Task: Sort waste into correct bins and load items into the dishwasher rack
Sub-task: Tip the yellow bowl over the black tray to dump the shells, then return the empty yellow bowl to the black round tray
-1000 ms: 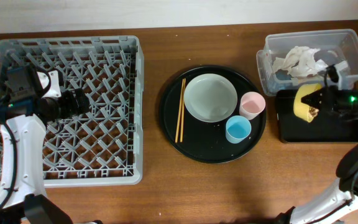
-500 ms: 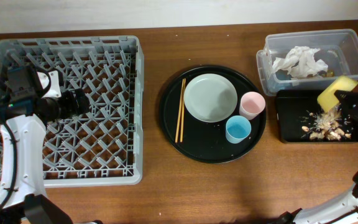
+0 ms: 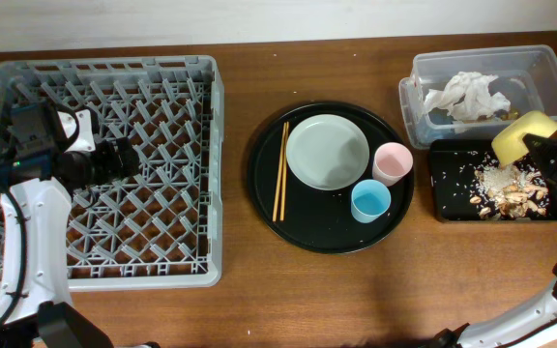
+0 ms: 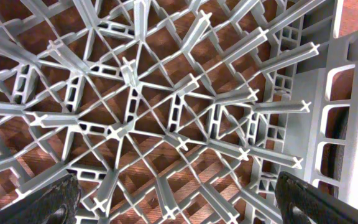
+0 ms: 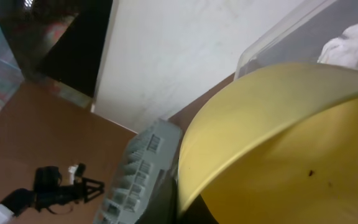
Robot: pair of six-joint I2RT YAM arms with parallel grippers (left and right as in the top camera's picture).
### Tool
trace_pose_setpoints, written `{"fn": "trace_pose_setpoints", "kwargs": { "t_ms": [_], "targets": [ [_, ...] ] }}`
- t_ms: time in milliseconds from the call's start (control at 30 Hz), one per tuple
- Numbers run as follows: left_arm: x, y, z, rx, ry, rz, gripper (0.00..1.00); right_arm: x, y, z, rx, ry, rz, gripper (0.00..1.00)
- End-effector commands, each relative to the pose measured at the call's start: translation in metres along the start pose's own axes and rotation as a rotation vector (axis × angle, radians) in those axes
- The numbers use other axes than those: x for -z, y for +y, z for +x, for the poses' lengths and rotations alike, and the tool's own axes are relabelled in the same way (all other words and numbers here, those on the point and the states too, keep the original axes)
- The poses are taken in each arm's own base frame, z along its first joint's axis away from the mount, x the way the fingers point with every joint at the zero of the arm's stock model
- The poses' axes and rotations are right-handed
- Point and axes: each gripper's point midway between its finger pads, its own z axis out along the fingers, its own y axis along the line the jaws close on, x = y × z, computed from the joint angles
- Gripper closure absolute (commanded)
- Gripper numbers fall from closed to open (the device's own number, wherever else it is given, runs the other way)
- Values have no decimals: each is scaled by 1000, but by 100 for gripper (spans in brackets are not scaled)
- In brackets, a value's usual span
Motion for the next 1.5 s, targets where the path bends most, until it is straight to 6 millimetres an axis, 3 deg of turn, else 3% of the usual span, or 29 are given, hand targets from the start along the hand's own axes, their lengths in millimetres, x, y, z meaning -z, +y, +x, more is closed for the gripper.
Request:
{"fn": "trace_pose_setpoints", "kwargs": {
  "t_ms": [0, 300, 467, 633, 700, 767, 833, 867, 933, 1033, 1100, 1233, 1267, 1333, 1467],
  "targets": [
    [7, 0, -8, 8, -27, -1, 1, 1, 0, 0, -42, -24, -19, 96],
    [7, 0, -8, 8, -27, -1, 0, 1, 2, 8, -104, 5, -1, 93],
    [7, 0, -8, 8, -27, -1, 1, -9, 25, 19, -108, 55, -11, 92],
    [7, 0, -8, 8, -27, -1, 1, -53, 116, 40, 94, 238, -73, 93],
    [7, 0, -8, 8, -27, -1, 1, -87, 175, 63, 188, 374, -141, 93],
    [7, 0, -8, 8, -27, -1, 1, -115, 215, 88, 235, 507, -198, 94],
    [7, 0, -8, 8, -27, -1, 1, -150, 238, 126, 255, 704, -159, 96],
    [7, 0, -8, 8, -27, -1, 0, -166, 235, 142, 256, 785, -58, 96],
    [7, 0, -8, 8, -27, -1, 1, -195, 207, 178, 294, 888, 314, 96],
    [7, 0, -8, 8, -27, -2, 0, -210, 201, 237, 432, 964, 638, 96],
    [7, 0, -9, 8, -30, -2, 1, -219, 199, 271, 492, 1001, 722, 96],
    [7, 0, -9, 7, -31, -1, 1, -234, 156, 327, 497, 1111, 894, 96],
    [7, 0, -9, 7, -31, -1, 1, -236, 149, 332, 492, 1129, 909, 96],
    [7, 0, -9, 7, -31, -1, 1, -238, 115, 354, 464, 1208, 980, 96],
    [7, 0, -9, 7, -31, -2, 1, -238, 85, 374, 435, 1271, 1035, 96]
  ]
}}
